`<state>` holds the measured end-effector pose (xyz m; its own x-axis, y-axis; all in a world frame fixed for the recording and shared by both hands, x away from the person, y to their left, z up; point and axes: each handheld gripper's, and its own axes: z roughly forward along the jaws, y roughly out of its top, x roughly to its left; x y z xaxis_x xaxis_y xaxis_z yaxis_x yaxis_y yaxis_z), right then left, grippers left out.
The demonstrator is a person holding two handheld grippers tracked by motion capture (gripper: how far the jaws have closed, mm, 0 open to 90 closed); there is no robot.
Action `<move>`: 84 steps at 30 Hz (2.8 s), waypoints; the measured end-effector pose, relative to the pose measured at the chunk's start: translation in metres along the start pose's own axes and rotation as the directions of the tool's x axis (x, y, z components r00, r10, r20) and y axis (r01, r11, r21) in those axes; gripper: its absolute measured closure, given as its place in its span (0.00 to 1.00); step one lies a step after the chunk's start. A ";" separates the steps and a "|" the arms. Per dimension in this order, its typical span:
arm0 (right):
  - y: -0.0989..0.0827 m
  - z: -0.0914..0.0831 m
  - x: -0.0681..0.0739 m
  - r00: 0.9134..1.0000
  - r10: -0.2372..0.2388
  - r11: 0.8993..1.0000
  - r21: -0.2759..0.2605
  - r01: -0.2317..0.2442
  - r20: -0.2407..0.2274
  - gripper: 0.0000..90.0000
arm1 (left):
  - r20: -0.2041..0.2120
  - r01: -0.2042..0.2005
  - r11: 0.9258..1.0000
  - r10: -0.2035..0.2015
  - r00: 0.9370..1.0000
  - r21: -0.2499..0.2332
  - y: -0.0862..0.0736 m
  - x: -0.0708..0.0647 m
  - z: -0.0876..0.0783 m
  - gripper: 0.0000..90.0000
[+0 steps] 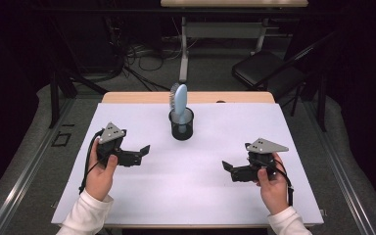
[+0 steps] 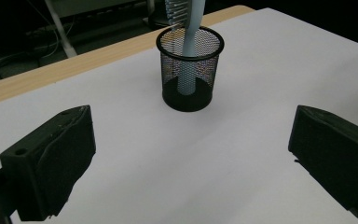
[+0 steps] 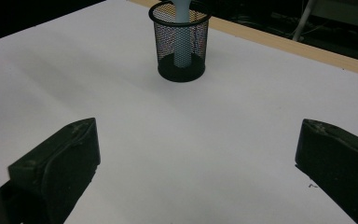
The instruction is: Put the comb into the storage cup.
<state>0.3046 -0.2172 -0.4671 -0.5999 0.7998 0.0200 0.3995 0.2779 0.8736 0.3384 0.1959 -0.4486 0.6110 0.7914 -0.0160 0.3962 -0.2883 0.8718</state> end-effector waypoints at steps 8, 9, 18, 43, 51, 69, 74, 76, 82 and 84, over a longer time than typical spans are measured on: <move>-0.009 -0.003 0.000 1.000 0.003 1.000 0.012 -0.003 0.009 0.00 | 0.012 0.016 1.000 -0.016 1.000 -0.012 -0.014 -0.006 0.006 0.01; -0.010 -0.004 0.000 1.000 0.005 1.000 0.014 -0.005 0.013 0.00 | 0.018 0.018 1.000 -0.017 1.000 -0.015 -0.016 -0.006 0.007 0.01; -0.022 -0.007 -0.004 0.999 0.010 1.000 0.007 -0.010 0.049 0.00 | 0.035 0.018 0.999 -0.017 0.999 -0.028 -0.029 -0.010 0.012 0.01; -0.047 0.002 -0.010 0.995 0.029 1.000 -0.003 -0.029 0.093 0.00 | 0.046 0.069 0.996 -0.066 0.997 -0.064 -0.058 -0.002 0.016 0.01; -0.051 0.004 -0.013 0.995 0.046 0.999 0.002 -0.046 0.090 0.00 | 0.050 0.088 0.994 -0.084 0.995 -0.070 -0.061 0.002 0.016 0.01; -0.054 0.006 -0.016 0.994 0.054 0.999 0.003 -0.055 0.096 0.00 | 0.039 0.097 0.993 -0.095 0.995 -0.062 -0.066 0.005 0.020 0.01; -0.055 0.006 -0.017 0.993 0.060 0.998 0.002 -0.061 0.097 0.00 | 0.039 0.099 0.993 -0.097 0.995 -0.062 -0.066 0.006 0.020 0.01; -0.055 0.006 -0.017 0.993 0.062 0.998 0.004 -0.063 0.097 0.00 | 0.040 0.101 0.993 -0.098 0.994 -0.064 -0.066 0.006 0.020 0.01; -0.056 0.007 -0.018 0.993 0.065 0.998 0.006 -0.066 0.100 0.00 | 0.041 0.101 0.993 -0.098 0.994 -0.064 -0.066 0.006 0.020 0.01; -0.056 0.007 -0.018 0.993 0.065 0.998 0.006 -0.066 0.100 0.00 | 0.041 0.101 0.993 -0.098 0.994 -0.064 -0.066 0.006 0.020 0.01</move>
<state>0.2977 -0.2438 -0.5193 -0.5001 0.8655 0.0278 0.4426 0.2280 0.8672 0.3292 0.2091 -0.5162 0.5967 0.7932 -0.1216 0.4112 -0.1721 0.8951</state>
